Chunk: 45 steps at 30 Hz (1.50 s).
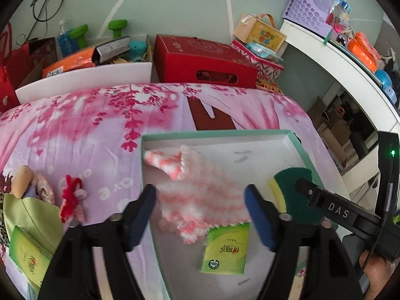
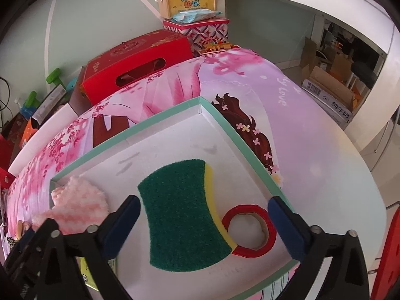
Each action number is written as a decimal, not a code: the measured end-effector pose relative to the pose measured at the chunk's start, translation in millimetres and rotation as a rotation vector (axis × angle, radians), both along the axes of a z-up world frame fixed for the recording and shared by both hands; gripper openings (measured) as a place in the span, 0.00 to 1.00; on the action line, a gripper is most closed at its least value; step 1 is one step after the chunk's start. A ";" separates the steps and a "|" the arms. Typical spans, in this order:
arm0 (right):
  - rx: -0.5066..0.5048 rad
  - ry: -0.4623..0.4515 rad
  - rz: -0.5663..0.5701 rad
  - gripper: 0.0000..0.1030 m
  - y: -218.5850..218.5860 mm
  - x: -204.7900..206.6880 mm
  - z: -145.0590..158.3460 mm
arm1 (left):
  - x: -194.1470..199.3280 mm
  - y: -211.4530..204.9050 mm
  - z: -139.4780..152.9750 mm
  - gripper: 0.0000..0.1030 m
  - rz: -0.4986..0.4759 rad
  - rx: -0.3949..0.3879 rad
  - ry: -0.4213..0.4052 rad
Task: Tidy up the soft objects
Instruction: 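Carry towel and sponge into the white tray and open both grippers, then move both tools back over the remaining items on the bed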
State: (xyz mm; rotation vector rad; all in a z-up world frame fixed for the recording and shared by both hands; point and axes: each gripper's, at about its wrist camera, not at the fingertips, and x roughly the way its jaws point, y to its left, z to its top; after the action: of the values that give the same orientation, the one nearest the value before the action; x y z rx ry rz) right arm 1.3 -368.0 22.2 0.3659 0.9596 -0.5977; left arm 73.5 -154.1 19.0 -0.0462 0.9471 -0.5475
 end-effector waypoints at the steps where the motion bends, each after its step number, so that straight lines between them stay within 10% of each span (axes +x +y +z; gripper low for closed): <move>1: -0.001 -0.001 -0.001 1.00 0.0 -0.2 0.2 | 0.5 2.0 1.2 0.83 0.010 -0.001 -0.007; 27: -0.005 -0.104 0.035 1.00 15.7 -1.6 25.3 | 4.6 47.6 32.1 0.95 0.185 0.027 -0.114; 45: -0.133 -0.212 0.246 1.00 78.9 13.9 56.7 | -5.4 156.6 60.1 0.95 0.567 0.169 -0.154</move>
State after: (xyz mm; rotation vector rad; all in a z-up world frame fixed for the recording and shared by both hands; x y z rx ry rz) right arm 15.1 -289.2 78.9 0.1846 0.7430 -0.3871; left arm 68.0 2.5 79.1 -0.1147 0.7806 0.0535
